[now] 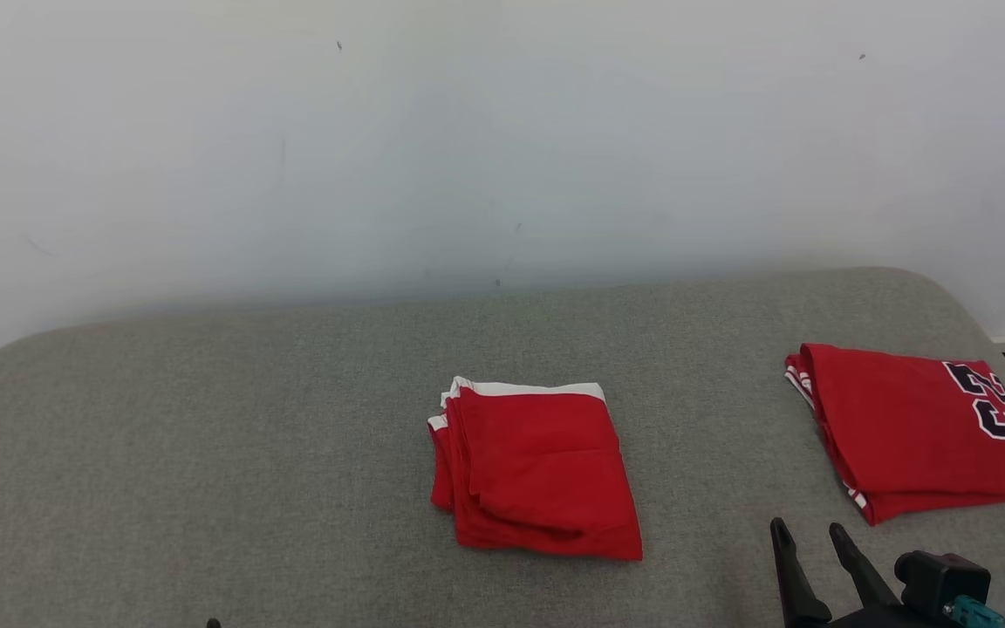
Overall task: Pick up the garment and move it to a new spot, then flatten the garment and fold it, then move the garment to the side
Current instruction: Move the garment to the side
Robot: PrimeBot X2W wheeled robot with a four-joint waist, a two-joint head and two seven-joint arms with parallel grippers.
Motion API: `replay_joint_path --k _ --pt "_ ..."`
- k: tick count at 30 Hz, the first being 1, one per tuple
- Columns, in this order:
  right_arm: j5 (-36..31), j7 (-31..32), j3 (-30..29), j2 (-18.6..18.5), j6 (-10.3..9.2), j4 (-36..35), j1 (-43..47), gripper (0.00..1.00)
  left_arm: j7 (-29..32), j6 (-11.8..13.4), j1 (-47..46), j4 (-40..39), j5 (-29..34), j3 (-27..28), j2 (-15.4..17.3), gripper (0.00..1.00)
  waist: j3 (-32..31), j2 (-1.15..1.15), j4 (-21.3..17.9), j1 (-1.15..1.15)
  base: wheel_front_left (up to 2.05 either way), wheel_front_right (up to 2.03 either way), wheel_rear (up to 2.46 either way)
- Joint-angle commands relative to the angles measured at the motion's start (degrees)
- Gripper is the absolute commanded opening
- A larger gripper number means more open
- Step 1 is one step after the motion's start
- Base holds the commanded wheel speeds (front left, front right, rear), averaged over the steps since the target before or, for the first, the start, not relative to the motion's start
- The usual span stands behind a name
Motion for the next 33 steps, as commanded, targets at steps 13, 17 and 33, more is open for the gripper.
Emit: replay_joint_path --k 13,17,33 --pt "3.8 10.37 -1.98 0.05 -0.11 -0.69 -4.42 1.0 -0.16 -0.66 -0.19 -0.86 1.46 -0.47 -0.65 1.0 1.28 -0.01 1.68 0.0 0.0 0.0 0.0" --pt "3.07 24.6 -4.92 -0.02 -0.1 0.96 -11.26 1.0 -0.16 -0.77 -0.72 -1.22 1.74 -1.21 -0.63 1.0 2.59 -0.01 2.97 0.0 0.0 0.0 0.0" --pt "-2.52 39.68 -6.77 0.06 -0.1 14.38 -28.74 1.0 -0.02 -1.07 -6.0 -1.86 2.54 -6.45 0.13 1.0 12.5 -0.01 12.83 0.0 0.0 0.0 0.0"
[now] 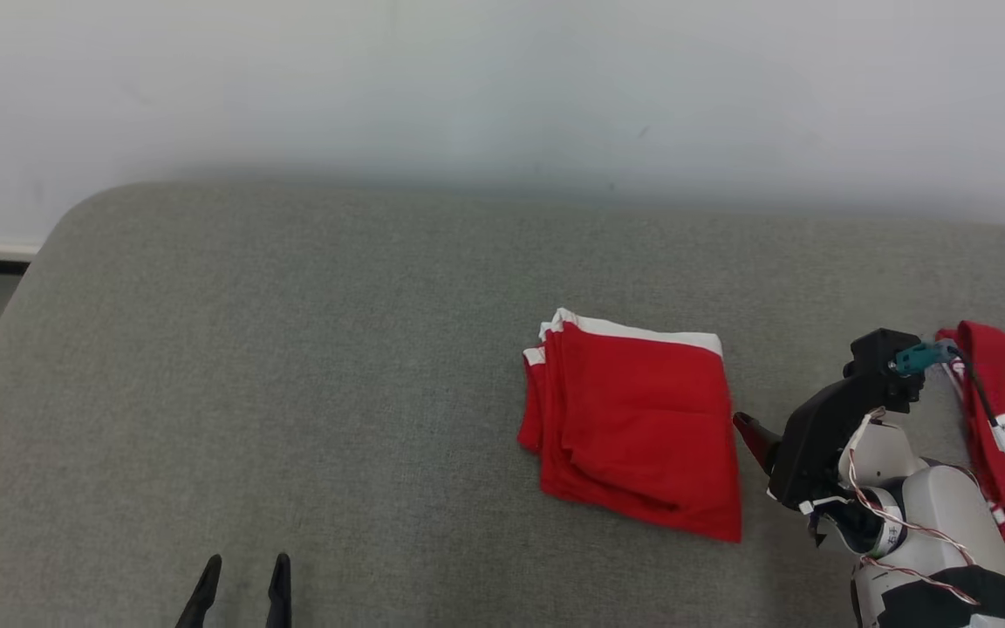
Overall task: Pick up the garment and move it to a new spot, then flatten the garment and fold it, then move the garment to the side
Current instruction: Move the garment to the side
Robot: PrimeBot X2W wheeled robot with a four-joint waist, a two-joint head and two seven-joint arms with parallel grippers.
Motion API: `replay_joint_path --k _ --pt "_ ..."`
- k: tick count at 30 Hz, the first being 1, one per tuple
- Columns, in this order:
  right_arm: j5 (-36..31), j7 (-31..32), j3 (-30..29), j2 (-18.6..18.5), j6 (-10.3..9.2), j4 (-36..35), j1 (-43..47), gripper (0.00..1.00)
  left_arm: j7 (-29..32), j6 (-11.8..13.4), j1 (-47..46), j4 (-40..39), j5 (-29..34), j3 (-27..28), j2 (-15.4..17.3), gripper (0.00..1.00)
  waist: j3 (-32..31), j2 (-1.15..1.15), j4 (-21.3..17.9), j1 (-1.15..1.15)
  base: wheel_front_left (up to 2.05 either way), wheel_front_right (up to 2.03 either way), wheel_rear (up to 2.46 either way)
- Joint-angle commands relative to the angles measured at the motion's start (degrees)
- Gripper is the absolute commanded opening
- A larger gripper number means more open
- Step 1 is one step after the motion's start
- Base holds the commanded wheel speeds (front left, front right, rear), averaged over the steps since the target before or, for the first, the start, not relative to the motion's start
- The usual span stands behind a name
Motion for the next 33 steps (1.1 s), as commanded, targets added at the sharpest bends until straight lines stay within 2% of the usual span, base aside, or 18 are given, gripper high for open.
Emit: replay_joint_path --k 1,9,10,11,12,13,18,23,28,33 --pt "0.09 -0.6 0.42 0.08 -0.09 1.11 -0.94 1.0 -0.04 -0.18 -1.06 -0.11 0.69 -0.34 0.14 1.0 3.66 -0.01 3.6 -0.01 0.0 0.0 0.0" --pt "-1.7 -3.2 2.1 0.02 -0.1 8.09 -2.4 1.0 -0.08 -0.27 -2.18 1.0 -0.08 -1.58 0.27 1.0 5.44 -0.01 4.85 -0.01 0.0 0.0 0.0" --pt "-1.88 -3.33 2.16 0.05 -0.1 8.93 -2.36 0.85 -0.09 -0.28 -2.34 1.1 -0.15 -1.65 0.27 1.0 5.5 -0.01 4.79 -0.01 0.0 0.0 0.0" --pt "-2.54 -3.5 2.48 0.1 -0.1 9.56 -2.15 0.46 -0.1 -0.28 -2.48 1.2 -0.23 -1.67 0.29 1.0 5.52 -0.01 4.61 -0.01 0.0 0.0 0.0" --pt "-2.71 -3.63 2.91 0.15 -0.1 9.89 -2.03 0.19 -0.1 -0.28 -2.65 1.3 -0.25 -1.76 0.3 1.0 5.51 -0.01 4.38 -0.01 0.0 0.0 0.0" --pt "-3.0 -3.94 3.41 0.21 -0.1 10.08 -2.01 0.01 -0.11 -0.27 -2.79 1.36 -0.3 -1.76 0.35 1.0 5.43 -0.01 4.02 -0.01 0.0 0.0 0.0" --pt "-6.64 -5.31 5.66 0.02 -0.11 7.56 -1.75 0.0 -0.13 -0.29 -3.21 1.14 -0.52 -1.92 0.46 1.0 4.79 -0.01 1.35 -0.01 0.0 0.0 0.0" --pt "-12.24 -4.4 7.94 -0.58 -0.1 0.76 -2.26 0.0 -0.15 -0.3 -3.68 0.0 -0.79 -1.95 0.3 1.0 4.3 -0.01 -3.17 -0.01 0.0 0.0 0.0" --pt "-14.59 -1.48 11.56 -6.59 -0.1 -5.82 -3.04 0.0 -0.16 -0.34 -4.32 -1.47 -0.47 -2.0 0.29 1.0 5.27 -0.01 -8.5 -0.01 0.0 0.0 0.0" --pt "-13.56 0.82 13.87 -13.01 -0.1 -9.81 -5.23 0.0 -0.16 -0.35 -5.8 -3.2 0.59 -2.7 0.54 1.0 8.27 -0.01 -12.53 -0.01 0.0 0.0 0.0"
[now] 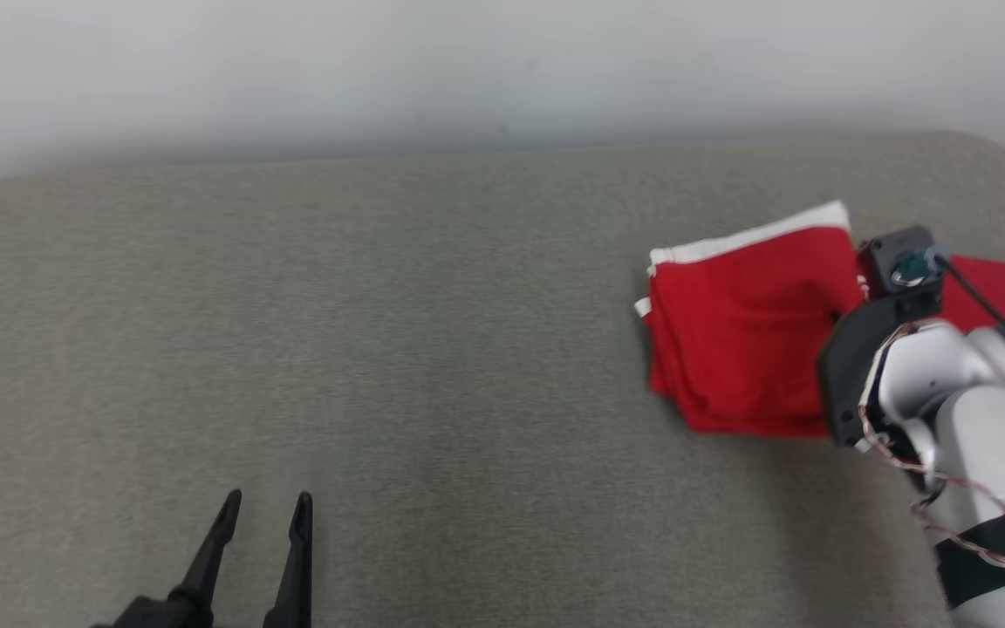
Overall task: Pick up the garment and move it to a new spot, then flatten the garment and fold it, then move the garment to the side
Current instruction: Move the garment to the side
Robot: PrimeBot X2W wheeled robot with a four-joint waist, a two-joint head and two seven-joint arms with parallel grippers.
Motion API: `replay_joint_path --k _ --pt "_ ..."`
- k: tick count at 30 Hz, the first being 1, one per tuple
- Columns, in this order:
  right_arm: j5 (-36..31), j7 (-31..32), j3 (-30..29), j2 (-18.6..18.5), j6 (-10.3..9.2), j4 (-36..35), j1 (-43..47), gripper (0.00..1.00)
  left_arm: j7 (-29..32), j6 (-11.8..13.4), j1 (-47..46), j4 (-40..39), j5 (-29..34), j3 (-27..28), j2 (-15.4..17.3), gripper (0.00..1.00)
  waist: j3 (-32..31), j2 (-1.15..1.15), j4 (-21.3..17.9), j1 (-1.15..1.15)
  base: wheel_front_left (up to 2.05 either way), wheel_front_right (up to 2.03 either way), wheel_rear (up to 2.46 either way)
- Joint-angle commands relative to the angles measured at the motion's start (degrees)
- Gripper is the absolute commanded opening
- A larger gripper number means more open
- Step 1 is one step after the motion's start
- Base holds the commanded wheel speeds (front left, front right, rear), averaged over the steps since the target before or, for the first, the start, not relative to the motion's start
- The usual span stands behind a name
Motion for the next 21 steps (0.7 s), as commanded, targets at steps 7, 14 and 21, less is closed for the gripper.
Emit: replay_joint_path --k 7,14,21 --pt "1.17 -0.96 2.28 -8.05 -0.11 -0.81 -3.63 0.0 0.32 -0.39 -3.4 -1.27 0.89 -1.04 2.56 1.0 6.83 0.0 -6.3 0.0 0.0 0.0 0.0" --pt "-0.08 -4.54 -2.55 -12.77 -0.11 2.9 -5.08 0.0 1.69 -0.25 -5.3 -3.44 0.69 -1.7 4.79 1.0 10.91 0.0 -5.83 0.0 0.0 0.0 0.0" --pt "-4.32 -10.33 -11.09 -13.8 -0.12 8.29 -4.68 0.0 2.5 -0.28 -6.45 -5.07 0.01 -2.64 6.46 1.0 13.19 0.0 -3.88 0.0 0.0 0.0 0.0"
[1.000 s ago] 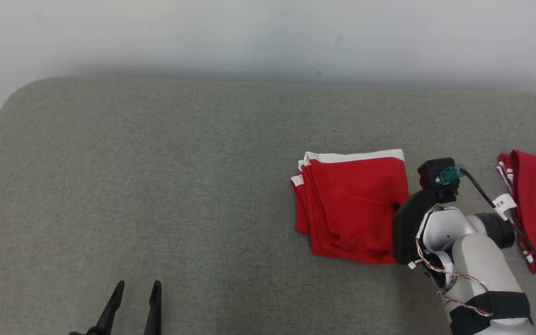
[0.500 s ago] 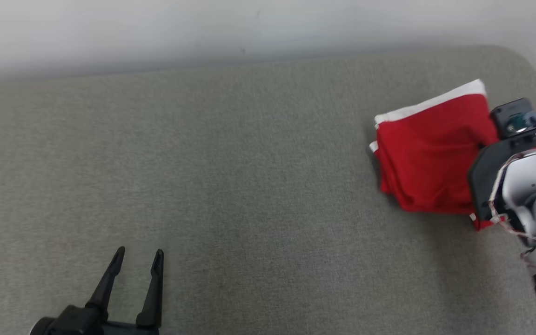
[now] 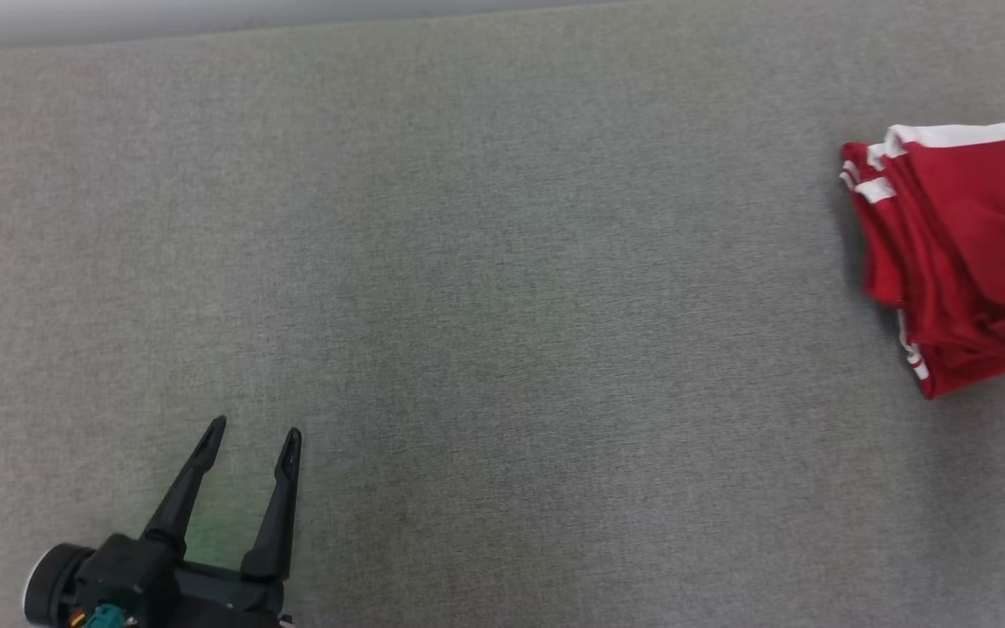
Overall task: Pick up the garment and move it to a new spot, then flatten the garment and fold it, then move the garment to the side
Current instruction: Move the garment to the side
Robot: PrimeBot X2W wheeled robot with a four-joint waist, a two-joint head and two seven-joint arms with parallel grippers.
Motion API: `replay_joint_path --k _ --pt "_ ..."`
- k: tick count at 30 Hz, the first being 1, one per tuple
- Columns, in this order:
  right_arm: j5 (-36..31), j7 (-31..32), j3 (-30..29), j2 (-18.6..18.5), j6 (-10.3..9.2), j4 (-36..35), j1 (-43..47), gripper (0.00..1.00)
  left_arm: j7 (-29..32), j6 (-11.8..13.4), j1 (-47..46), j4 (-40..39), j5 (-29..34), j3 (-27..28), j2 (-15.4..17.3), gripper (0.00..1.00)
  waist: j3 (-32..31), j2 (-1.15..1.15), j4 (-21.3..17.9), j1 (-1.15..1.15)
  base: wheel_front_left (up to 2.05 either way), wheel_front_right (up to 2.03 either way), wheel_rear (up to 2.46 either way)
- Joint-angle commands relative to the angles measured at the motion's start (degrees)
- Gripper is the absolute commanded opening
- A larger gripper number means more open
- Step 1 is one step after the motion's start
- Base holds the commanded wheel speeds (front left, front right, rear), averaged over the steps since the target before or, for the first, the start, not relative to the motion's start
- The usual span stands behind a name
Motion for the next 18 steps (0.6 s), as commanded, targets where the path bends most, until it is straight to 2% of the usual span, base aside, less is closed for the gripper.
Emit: replay_joint_path --k 1,3,5,6,7,8,12,18 --pt "-0.62 -0.9 -0.8 0.25 -0.12 0.65 0.22 0.0 0.06 -0.01 -0.75 -0.31 -0.05 -0.05 0.3 1.0 0.93 -0.01 1.04 -0.01 0.0 0.0 0.0" --pt "-1.92 -2.85 -2.62 0.56 -0.12 2.38 0.35 0.0 0.07 -0.01 -0.72 -0.35 -0.25 -0.14 0.56 1.0 1.08 -0.01 1.4 -0.01 0.0 0.0 0.0" --pt "-3.27 -4.27 -3.93 1.04 -0.12 3.82 -0.01 0.08 0.05 -0.02 -1.0 -0.29 -0.28 -0.24 0.69 1.0 1.08 -0.01 1.65 -0.01 0.0 0.0 0.0" --pt "-3.72 -4.88 -4.42 1.58 -0.11 4.35 -0.14 0.31 -0.02 0.02 -1.13 -0.17 -0.23 -0.28 0.79 1.0 0.95 -0.01 1.72 -0.01 0.0 0.0 0.0" --pt "-4.33 -5.92 -5.2 1.94 -0.11 4.65 -0.39 0.76 -0.17 0.09 -1.26 -0.05 -0.07 -0.34 0.85 1.0 0.78 -0.01 1.77 -0.01 0.0 0.0 0.0" --pt "-5.0 -6.99 -5.79 2.25 -0.12 4.83 -0.57 1.0 -0.38 0.13 -1.38 0.05 0.25 -0.47 0.95 1.0 0.54 -0.01 1.81 -0.01 0.0 0.0 0.0" --pt "-5.65 -9.97 -7.88 4.74 -0.11 5.53 -0.46 1.0 -1.22 0.46 -1.46 1.03 0.9 -0.77 0.52 1.0 -1.46 -0.01 1.91 -0.01 0.0 0.0 0.0" --pt "-2.78 -13.54 -8.48 8.76 -0.11 1.17 2.88 1.0 -2.33 0.81 0.58 2.96 -0.23 -0.33 -0.97 1.0 -7.2 -0.01 2.08 -0.01 0.0 0.0 0.0"
